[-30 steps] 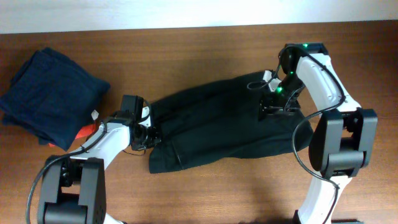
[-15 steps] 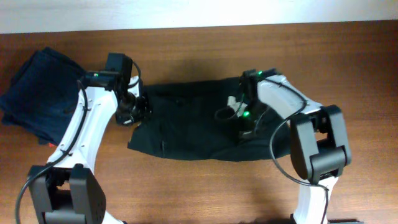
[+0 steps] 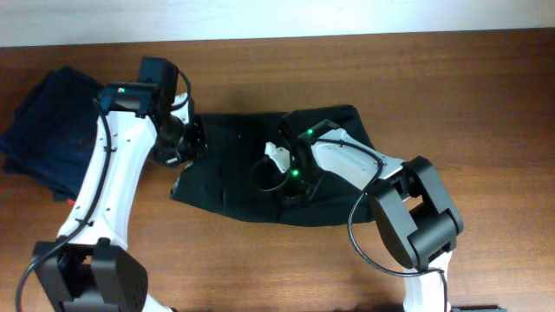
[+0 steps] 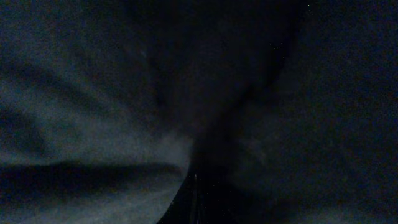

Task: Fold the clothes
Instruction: 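Fold the left and right ends toward the center with both grippers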

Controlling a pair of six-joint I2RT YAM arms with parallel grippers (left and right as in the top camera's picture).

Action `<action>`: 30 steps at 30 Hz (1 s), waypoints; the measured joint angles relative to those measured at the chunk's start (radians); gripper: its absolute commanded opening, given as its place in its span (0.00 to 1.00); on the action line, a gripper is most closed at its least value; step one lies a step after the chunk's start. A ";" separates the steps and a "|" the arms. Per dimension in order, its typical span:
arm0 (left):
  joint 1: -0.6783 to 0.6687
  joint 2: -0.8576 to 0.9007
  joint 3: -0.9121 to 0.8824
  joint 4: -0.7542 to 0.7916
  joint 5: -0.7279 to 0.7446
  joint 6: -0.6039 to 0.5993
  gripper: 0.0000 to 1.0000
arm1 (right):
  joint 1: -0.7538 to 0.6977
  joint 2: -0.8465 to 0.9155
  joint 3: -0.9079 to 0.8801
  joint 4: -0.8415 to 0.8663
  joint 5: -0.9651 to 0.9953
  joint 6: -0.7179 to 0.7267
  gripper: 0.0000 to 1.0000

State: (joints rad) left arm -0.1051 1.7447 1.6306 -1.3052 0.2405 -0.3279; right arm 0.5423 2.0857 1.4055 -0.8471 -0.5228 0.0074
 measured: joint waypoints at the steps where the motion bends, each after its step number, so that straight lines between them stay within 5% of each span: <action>1: 0.000 0.000 0.024 -0.009 0.005 0.000 0.00 | 0.010 0.000 0.000 0.021 0.004 0.012 0.04; 7: 0.000 -0.005 0.051 -0.016 0.031 0.000 0.00 | 0.090 0.000 -0.002 0.134 0.016 0.050 0.04; 11: 0.000 -0.005 0.051 -0.016 0.040 0.000 0.00 | 0.097 0.000 0.031 -0.009 0.068 0.053 0.04; 21: 0.000 -0.006 0.051 -0.017 0.024 0.000 0.00 | -0.282 -0.068 0.223 -0.327 0.288 0.033 0.11; 30: -0.091 -0.006 0.051 0.012 0.051 -0.019 0.00 | -0.402 -0.069 -0.048 -0.174 0.332 -0.010 0.11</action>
State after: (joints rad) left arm -0.1959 1.7390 1.6821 -1.2930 0.2913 -0.3470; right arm 0.1398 2.0167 1.3579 -1.0210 -0.1905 -0.0025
